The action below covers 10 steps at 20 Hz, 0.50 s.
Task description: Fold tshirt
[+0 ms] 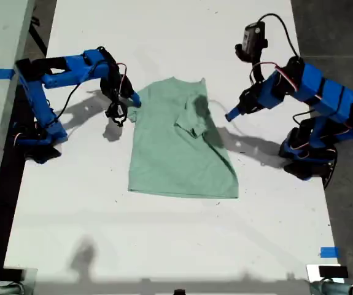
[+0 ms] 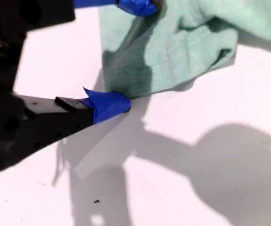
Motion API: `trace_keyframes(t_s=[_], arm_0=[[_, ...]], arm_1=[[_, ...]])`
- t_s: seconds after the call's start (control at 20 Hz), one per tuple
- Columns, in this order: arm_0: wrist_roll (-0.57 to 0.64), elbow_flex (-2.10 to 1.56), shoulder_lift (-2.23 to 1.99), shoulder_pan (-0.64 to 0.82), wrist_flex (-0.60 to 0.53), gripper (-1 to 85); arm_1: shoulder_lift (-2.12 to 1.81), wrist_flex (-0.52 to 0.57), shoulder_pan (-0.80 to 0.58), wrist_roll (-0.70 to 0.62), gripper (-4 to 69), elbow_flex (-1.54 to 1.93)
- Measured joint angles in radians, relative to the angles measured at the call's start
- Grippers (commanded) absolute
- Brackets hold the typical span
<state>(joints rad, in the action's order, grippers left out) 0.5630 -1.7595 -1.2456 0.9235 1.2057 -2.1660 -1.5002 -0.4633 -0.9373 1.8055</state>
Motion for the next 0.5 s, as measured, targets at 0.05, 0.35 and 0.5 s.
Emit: trace_keyframes(t_s=[0.05,0.35,0.5], arm_0=[[0.005,0.000,0.011,0.008,-0.005,13.2],[0.028,-0.094,-0.078,0.035,-0.035,1.8],[0.035,-0.238,-0.311,0.084,-0.031,1.1]], arm_1=[[-0.017,0.002,0.000,0.003,19.9,0.018],[-0.057,0.020,0.000,0.006,20.1,0.067],[-0.057,0.025,-0.003,0.006,20.3,0.077]])
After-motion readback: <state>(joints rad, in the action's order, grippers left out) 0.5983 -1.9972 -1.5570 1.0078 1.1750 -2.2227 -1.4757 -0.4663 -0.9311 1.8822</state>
